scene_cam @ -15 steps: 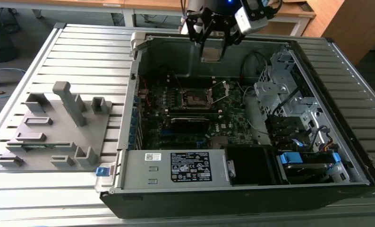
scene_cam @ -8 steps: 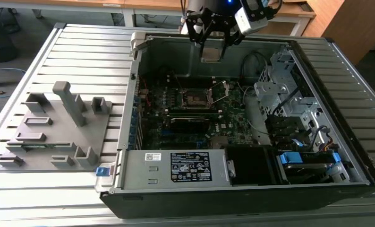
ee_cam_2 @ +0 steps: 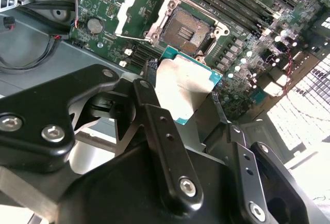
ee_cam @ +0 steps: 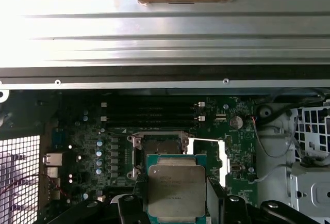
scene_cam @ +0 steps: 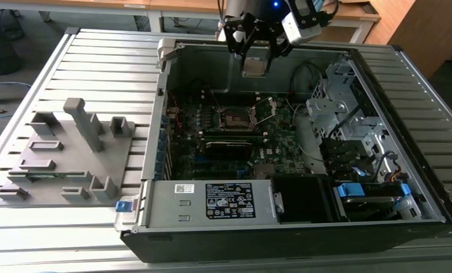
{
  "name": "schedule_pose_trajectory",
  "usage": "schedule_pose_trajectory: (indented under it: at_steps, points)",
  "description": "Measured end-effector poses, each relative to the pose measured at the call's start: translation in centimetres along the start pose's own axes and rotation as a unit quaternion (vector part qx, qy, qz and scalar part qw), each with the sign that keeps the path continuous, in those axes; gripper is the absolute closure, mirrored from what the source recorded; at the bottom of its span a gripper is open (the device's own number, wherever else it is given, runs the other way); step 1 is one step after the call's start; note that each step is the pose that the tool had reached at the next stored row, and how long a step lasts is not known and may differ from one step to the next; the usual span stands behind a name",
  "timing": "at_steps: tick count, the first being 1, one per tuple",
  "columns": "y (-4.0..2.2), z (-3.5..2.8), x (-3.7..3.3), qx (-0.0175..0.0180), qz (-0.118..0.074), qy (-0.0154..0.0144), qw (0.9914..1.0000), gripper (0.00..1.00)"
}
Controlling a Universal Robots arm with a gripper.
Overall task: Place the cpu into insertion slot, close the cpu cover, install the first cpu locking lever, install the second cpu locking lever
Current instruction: 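Place the cpu into insertion slot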
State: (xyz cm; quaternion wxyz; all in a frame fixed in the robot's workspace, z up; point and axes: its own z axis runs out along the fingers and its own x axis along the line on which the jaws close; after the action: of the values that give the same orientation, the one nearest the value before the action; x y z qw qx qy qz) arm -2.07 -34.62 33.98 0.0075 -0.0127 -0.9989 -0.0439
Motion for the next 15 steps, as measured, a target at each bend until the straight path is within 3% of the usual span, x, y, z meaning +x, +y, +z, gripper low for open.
schedule_pose_trajectory:
  at_steps: [15]
  points:
    - [-0.04, 0.48, 0.02, 0.0, 0.0, -0.0001, 1.0, 0.46]
